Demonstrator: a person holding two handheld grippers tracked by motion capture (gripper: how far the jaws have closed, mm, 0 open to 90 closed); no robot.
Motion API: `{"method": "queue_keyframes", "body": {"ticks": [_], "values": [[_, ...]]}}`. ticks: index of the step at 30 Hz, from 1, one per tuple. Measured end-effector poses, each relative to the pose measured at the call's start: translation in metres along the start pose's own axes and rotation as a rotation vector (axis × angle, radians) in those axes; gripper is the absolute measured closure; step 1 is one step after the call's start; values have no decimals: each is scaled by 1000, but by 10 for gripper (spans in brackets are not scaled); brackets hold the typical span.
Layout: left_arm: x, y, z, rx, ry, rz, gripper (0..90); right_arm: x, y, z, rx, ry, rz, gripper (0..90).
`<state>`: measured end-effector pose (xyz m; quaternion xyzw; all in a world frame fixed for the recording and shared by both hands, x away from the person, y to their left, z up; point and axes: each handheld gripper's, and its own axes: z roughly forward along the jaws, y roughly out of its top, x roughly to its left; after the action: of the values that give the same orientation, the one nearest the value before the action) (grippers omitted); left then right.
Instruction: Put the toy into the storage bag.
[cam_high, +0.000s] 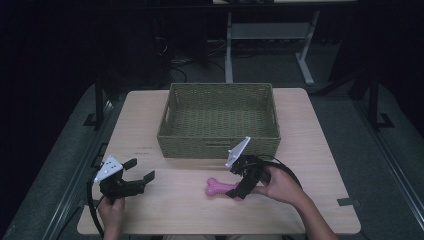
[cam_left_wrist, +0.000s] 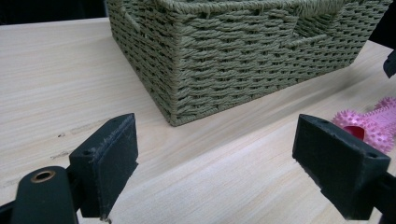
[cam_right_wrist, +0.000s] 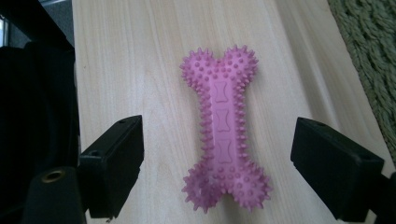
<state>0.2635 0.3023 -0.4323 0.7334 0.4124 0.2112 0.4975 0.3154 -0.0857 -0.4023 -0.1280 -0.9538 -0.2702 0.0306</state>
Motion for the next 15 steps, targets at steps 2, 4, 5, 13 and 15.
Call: {"method": "queue_keyframes", "body": {"ticks": [2, 4, 5, 13, 15], "values": [[1, 0, 0, 0, 1, 1, 137, -1, 3, 4, 17, 11, -3, 216], [1, 0, -1, -2, 1, 1, 137, -3, 5, 9, 35, 9, -2, 229], [0, 0, -1, -4, -1, 1, 136, -4, 5, 12, 44, 11, -2, 233], [1, 0, 0, -2, 0, -1, 137, -6, 10, 28, 110, 8, -16, 370], [0, 0, 0, -5, -4, -1, 137, -6, 10, 32, 124, 8, -17, 395]]}}
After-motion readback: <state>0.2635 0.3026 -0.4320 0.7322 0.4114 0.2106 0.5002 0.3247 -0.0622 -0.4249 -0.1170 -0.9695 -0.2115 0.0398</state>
